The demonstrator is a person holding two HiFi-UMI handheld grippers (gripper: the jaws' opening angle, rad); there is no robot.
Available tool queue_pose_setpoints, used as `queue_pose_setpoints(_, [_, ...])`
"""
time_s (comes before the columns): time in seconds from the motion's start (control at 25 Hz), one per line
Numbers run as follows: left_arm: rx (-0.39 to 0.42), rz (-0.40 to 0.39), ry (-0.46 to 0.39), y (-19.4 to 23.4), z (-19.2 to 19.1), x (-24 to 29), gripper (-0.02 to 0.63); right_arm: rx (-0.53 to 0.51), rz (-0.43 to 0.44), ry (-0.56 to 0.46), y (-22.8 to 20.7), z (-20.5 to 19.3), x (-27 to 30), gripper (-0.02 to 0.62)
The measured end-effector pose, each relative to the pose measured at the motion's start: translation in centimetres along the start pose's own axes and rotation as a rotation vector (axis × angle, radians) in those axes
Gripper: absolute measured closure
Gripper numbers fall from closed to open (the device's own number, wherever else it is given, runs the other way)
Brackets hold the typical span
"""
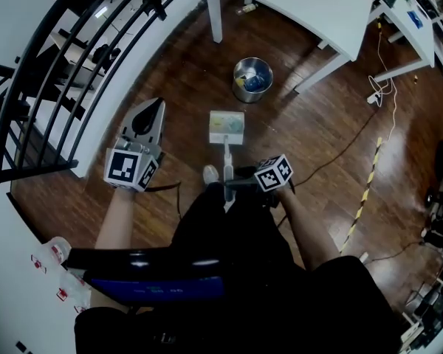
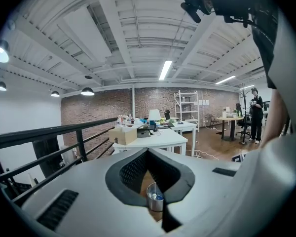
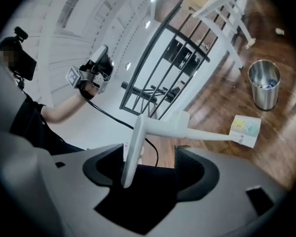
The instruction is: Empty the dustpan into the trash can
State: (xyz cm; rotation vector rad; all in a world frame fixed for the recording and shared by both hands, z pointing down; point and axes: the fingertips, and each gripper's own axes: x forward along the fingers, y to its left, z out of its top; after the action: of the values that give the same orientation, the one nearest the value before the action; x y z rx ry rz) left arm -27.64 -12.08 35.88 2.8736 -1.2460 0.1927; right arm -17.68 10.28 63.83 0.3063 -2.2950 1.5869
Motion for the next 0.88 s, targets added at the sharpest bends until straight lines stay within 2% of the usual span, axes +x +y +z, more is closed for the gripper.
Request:
queue_pose_setpoints(0.2, [0.017, 0.027, 0.012, 0.8, 0.1, -1.2, 0.6, -0.011, 0.088, 0.035, 1.2, 0.8, 2.0, 0.287])
queue_pose_setpoints(0.32, [0.019, 0.047, 0.015, 1.7, 0.3, -1.9, 0.6, -0.027, 0.107, 0.084, 2.1, 1.2, 3.3, 0.287])
queue_pose_setpoints(0.48, [0.016, 0.064, 0.022, 2.3, 0.2, -2.5, 0.6, 0.018, 0.129, 0.157, 1.9, 0.0, 4.8, 0.285])
queue_pose_setpoints(0.6, [0.018, 0.064, 0.033, 2.4, -0.1, -2.9, 0.6, 0.042, 0.167, 0.148, 2.2, 0.4, 5.4, 0.285])
queue_pose_setpoints(0.72, [0.02, 0.057, 0.044, 2.7, -0.5, -2.8, 0.6, 0.079, 0.225, 0.105, 2.8, 1.7, 5.5, 0.334])
queue_pose_setpoints(0.88, [0.021, 0.068, 0.063, 3.7, -1.0, -2.2, 0.601, 0.152, 0.29, 0.095, 3.4, 2.5, 5.8, 0.334])
